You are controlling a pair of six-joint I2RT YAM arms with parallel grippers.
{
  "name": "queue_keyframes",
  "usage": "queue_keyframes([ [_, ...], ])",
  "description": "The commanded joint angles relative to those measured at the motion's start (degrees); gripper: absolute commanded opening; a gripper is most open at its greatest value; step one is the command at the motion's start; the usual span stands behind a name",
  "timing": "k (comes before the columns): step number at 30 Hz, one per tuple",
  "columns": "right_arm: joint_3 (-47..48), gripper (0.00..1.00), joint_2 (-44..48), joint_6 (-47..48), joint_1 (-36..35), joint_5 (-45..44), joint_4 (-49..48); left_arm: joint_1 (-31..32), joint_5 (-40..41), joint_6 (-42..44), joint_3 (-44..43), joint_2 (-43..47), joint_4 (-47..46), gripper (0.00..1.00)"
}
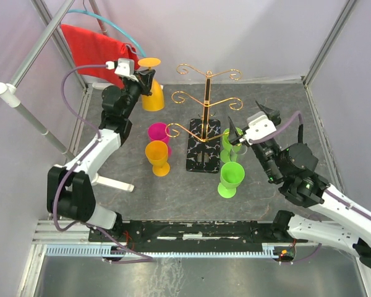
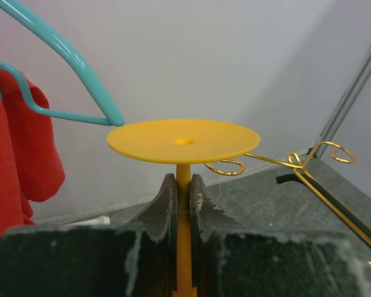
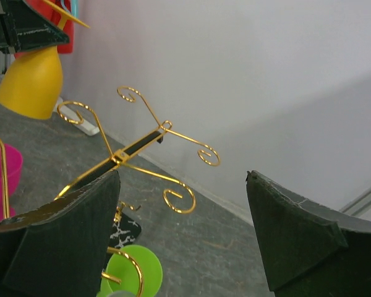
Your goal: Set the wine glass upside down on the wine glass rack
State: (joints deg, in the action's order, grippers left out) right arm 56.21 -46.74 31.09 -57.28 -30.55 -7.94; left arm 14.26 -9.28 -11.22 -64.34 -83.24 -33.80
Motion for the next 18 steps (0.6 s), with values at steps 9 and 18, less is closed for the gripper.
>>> queue_keyframes([
  [9, -4.13, 0.92, 7.54, -1.21, -0.27, -0.42, 4.8, 0.08, -10.14, 1.23, 3.08, -15.7, -37.23, 0.03],
  [18, -5.23, 0.93, 8.94, -1.31, -0.21, -0.15, 5.79, 2.48, -15.05, 1.84, -1.92, -23.33, -39.35, 0.03],
])
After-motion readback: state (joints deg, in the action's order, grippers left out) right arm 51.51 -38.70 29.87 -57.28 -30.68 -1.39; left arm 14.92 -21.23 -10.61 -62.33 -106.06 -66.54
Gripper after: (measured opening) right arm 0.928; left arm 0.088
